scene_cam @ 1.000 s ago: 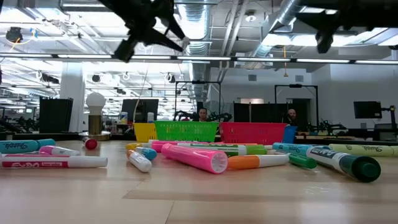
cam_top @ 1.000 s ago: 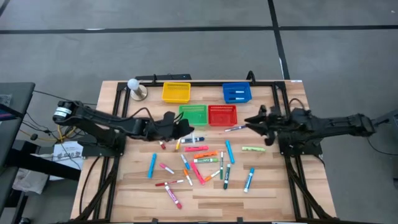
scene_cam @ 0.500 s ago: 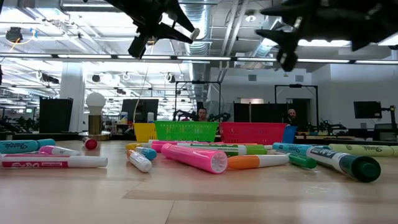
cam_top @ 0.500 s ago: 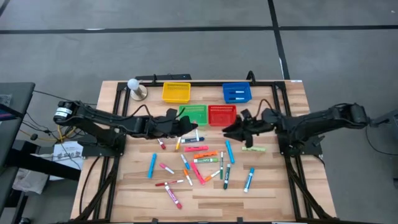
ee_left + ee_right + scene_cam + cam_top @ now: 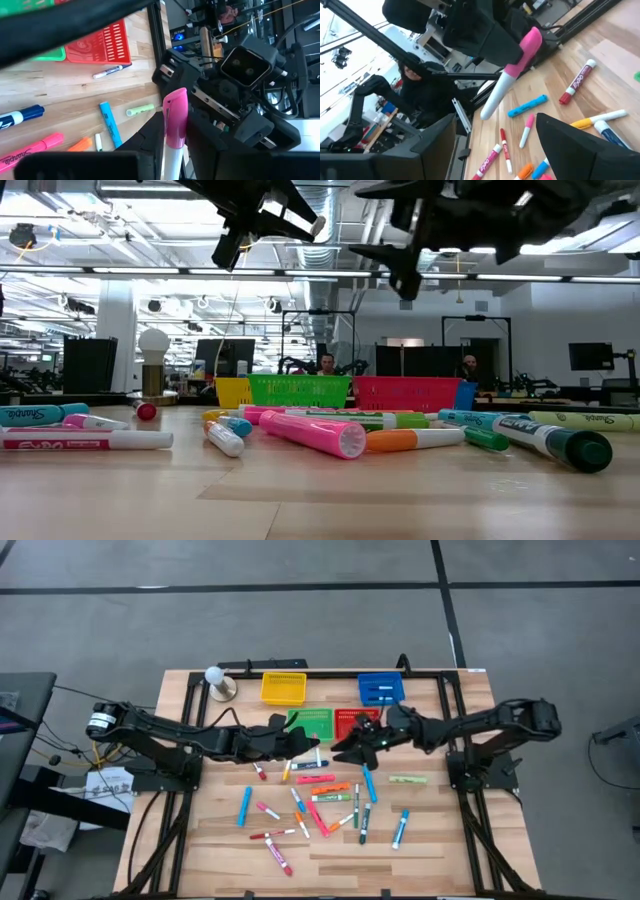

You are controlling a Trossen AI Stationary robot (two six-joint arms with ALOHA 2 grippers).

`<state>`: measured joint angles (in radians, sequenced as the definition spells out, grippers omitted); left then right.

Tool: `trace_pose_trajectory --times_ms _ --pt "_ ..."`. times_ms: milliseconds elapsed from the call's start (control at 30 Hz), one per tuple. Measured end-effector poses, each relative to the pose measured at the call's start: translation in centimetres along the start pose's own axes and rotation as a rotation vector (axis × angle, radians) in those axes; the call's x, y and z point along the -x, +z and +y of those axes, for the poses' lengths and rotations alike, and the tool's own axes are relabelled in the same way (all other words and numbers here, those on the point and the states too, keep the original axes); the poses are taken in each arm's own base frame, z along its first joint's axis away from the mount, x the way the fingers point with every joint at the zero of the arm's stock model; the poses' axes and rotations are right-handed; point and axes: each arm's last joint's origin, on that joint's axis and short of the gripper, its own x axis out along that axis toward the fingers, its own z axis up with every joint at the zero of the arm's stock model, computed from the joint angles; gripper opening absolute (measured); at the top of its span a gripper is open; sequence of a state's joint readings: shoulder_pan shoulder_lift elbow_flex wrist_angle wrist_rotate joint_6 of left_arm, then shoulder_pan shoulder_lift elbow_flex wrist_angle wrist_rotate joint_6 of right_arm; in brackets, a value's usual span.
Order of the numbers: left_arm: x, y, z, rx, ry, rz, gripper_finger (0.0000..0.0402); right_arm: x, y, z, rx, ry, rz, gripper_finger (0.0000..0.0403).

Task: Pick & Place Markers
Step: Put the pink highlighter into the blue bin

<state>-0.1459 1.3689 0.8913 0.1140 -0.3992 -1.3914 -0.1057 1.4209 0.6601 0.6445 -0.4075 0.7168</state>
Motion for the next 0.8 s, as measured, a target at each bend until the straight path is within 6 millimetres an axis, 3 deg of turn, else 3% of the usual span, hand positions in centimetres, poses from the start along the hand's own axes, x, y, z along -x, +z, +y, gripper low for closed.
trace_pose_trajectory --times_ms 467,800 --pt "0.0 0.0 -0.1 -0.002 -0.013 -0.007 0.0071 -3.4 1.1 -1.1 -0.016 0.002 0.023 0.0267" --pt "0.0 0.1 -0.1 -0.004 -0.01 -0.02 0.0071 -3.4 1.8 -1.4 -0.038 -0.014 -0.001 0.0243"
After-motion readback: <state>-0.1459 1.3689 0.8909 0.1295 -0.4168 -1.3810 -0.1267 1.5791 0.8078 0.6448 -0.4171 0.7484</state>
